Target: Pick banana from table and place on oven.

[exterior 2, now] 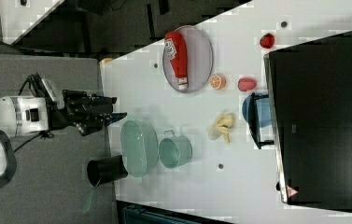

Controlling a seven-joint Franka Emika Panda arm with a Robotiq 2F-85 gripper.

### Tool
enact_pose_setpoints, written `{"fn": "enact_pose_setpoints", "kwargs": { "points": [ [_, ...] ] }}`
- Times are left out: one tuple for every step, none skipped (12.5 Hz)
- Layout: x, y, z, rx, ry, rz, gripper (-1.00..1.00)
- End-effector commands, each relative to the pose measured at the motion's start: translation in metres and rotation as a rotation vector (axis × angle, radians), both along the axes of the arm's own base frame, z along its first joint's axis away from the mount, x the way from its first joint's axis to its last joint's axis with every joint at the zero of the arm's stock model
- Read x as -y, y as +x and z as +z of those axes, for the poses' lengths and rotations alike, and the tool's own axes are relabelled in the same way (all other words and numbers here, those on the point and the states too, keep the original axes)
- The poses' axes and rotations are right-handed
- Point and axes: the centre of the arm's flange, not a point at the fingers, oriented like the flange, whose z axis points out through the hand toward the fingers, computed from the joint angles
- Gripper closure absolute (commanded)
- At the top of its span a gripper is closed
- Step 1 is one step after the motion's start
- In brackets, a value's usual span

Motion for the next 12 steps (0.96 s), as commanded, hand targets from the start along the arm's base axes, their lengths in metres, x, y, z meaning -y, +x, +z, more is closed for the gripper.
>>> {"fn": "enact_pose_setpoints", "kwargs": {
  "points": [
    [0.031, -0.141, 0.066, 0.02, 0.002, -0.041, -0.59],
    [0.031, -0.141, 0.066, 0.02, 0.002, -0.042, -0.81],
    [0.032, -0.141, 0.066, 0.019, 0.002, -0.042, -0.99],
    [0.032, -0.14, 0.064, 0.015, 0.002, -0.042, -1.0],
    [0.032, -0.136, 0.058, 0.007, 0.002, -0.042, -1.0],
    [0.031, -0.131, 0.048, 0.004, 0.001, -0.04, -1.0],
    [0.031, -0.123, 0.034, 0.002, 0.0, -0.038, -1.0],
    [0.03, -0.114, 0.016, -0.002, 0.0, -0.035, -1.0],
    [0.03, -0.105, -0.006, -0.011, -0.001, -0.033, -1.0],
    [0.03, -0.096, -0.03, -0.018, -0.002, -0.031, -1.0],
    [0.029, -0.087, -0.055, -0.024, -0.002, -0.029, -1.0],
    [0.029, -0.079, -0.08, -0.031, -0.003, -0.027, -1.0]
  ]
}}
